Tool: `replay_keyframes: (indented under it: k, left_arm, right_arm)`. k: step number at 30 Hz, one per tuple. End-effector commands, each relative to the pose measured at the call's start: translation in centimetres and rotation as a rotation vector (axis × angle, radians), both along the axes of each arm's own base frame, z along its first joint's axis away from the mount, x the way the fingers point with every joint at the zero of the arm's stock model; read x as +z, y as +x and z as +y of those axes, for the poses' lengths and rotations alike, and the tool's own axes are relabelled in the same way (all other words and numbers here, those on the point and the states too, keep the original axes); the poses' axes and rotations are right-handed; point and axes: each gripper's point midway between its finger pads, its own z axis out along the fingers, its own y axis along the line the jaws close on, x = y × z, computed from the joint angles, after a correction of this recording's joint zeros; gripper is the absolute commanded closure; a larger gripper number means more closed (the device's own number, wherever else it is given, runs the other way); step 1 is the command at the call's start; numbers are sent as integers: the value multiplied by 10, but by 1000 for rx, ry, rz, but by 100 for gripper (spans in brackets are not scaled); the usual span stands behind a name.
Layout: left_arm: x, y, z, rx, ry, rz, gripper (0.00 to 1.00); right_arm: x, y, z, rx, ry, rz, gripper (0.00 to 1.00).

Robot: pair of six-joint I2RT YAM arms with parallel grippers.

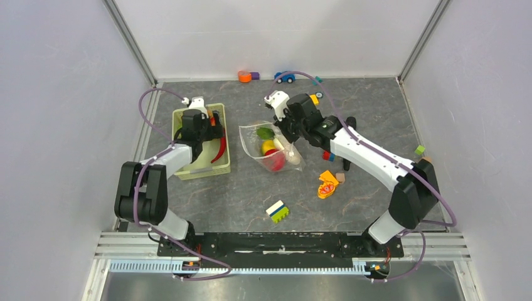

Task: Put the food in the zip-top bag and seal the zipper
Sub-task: Pick up the fake fruit from the bin.

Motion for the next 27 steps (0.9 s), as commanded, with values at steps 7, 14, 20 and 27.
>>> replay_keyframes:
  k: [7, 14, 20, 27]
  left_arm:
    - [18, 26, 6, 7, -16, -92, 18]
    - [15, 30, 0, -13, -34, -75, 23]
    - [6, 34, -1, -9, -53, -8, 25]
    - [-11, 40, 4, 15, -72, 98, 30]
  right_arm:
    - [9, 3, 9, -59, 98, 6, 100]
    - [15, -7, -8, -120, 132, -14, 100]
    - [29, -18, -18, -134, 172, -38, 100]
    - [35, -23, -21, -140, 194, -43, 100]
